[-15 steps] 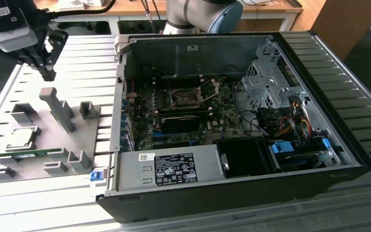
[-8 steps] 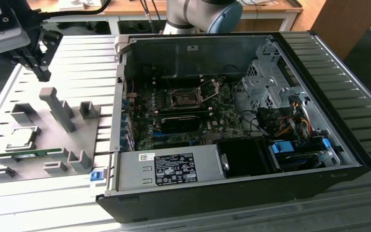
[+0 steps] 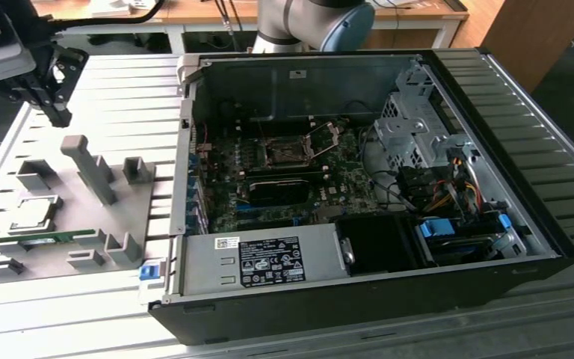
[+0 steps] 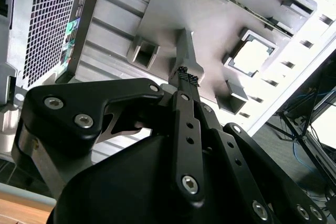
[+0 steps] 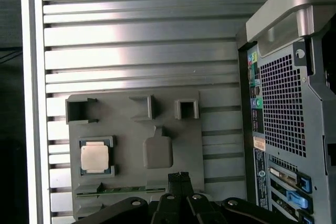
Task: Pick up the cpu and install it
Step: 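Reach for the cpu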
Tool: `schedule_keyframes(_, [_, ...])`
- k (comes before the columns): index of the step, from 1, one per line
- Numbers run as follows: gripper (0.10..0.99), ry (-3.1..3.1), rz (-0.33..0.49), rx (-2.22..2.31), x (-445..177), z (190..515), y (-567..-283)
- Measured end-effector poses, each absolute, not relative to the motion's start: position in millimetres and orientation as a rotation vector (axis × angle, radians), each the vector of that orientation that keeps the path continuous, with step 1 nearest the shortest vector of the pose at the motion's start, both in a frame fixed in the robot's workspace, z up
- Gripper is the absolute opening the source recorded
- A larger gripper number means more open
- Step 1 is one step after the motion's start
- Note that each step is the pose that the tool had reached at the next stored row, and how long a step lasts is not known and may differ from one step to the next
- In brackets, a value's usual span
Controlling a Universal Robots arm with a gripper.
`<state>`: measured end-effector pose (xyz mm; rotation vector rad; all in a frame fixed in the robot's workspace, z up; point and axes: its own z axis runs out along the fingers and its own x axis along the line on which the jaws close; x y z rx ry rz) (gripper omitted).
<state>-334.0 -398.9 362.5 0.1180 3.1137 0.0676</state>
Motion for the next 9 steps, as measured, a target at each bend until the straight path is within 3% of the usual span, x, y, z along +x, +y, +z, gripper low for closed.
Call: schedule_keyframes(9, [0.106,3.114,0.068,0.118,-343.1,361.8,-398.9])
